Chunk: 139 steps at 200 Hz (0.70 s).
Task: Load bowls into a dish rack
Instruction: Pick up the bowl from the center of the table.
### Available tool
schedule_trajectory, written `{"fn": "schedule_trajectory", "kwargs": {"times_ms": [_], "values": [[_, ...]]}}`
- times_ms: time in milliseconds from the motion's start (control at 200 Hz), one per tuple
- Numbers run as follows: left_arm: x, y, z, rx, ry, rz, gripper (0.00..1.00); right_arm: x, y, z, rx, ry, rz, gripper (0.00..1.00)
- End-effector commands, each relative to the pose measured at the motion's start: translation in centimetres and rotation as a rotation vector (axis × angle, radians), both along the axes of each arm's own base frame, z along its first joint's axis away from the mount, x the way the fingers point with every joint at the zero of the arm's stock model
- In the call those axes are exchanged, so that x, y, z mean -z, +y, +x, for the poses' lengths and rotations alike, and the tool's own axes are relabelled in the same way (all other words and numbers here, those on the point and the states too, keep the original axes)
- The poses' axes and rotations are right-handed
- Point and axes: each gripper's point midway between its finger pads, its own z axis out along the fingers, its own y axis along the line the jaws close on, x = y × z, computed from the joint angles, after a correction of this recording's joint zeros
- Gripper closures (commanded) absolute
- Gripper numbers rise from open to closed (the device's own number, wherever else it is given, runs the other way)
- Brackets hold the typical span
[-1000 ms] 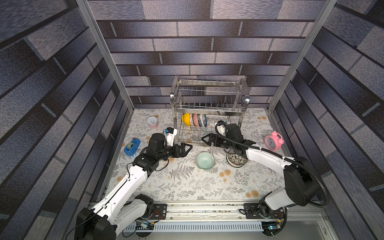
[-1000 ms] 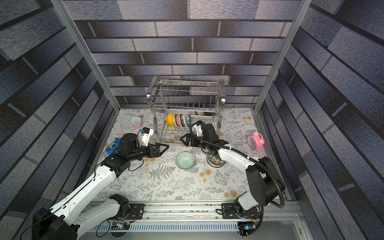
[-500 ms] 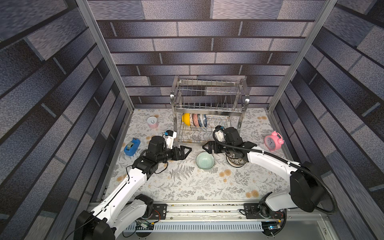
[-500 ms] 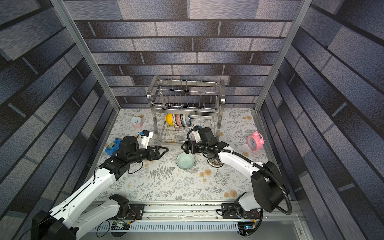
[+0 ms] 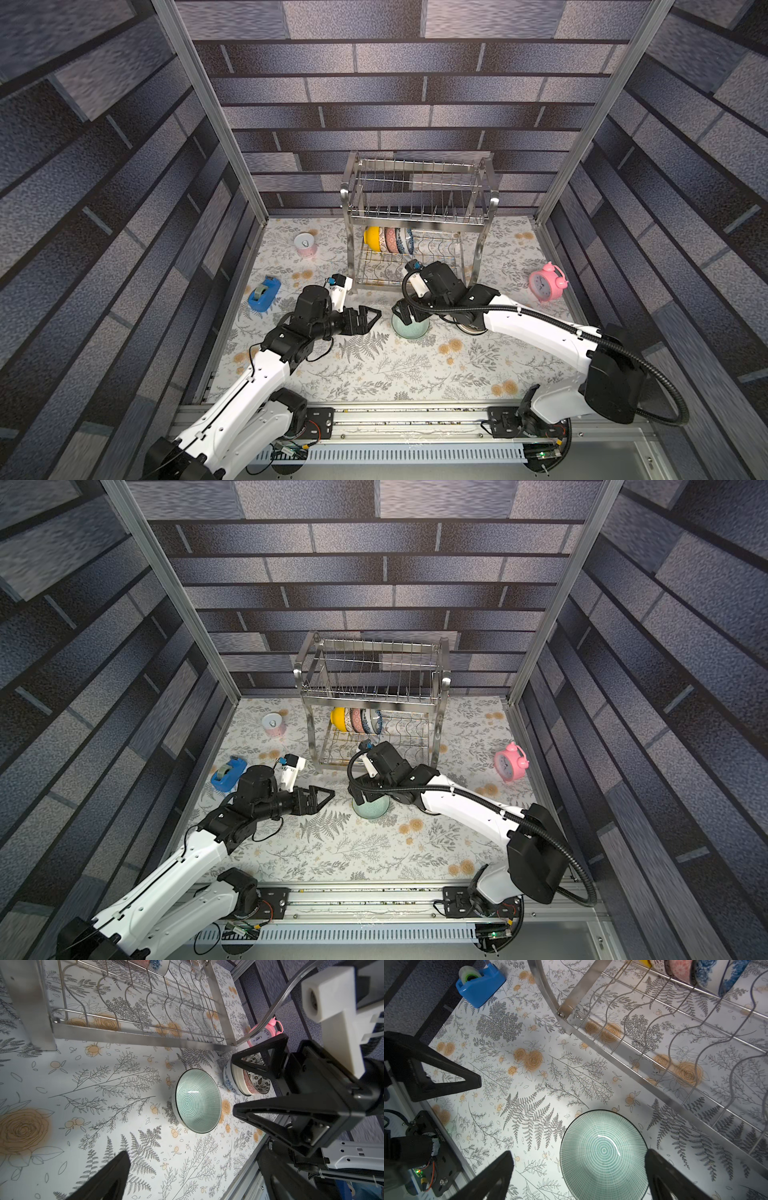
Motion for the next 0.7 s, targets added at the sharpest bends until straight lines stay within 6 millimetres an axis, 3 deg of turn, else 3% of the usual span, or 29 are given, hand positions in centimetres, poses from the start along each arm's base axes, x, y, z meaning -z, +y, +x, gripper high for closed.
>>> {"fn": "schedule_trajectory", "kwargs": {"times_ms": [0, 471, 691], "values": [[0.9, 0.8, -0.9, -0.028, 0.025, 0.021, 0.0, 1.7, -0.6, -0.3, -0.009, -0.022, -0.133, 0.01], [1.9, 2.0, -2.1, -0.081, 0.023, 0.014, 0.01, 5.5, 2.0, -2.4, -0.106, -0.043, -0.311, 0.0], [2.0, 2.4, -2.1, -0.097, 0.018, 0.009, 0.0, 7.1, 2.1, -3.0, -0.123, -0.034, -0.361, 0.12]]}}
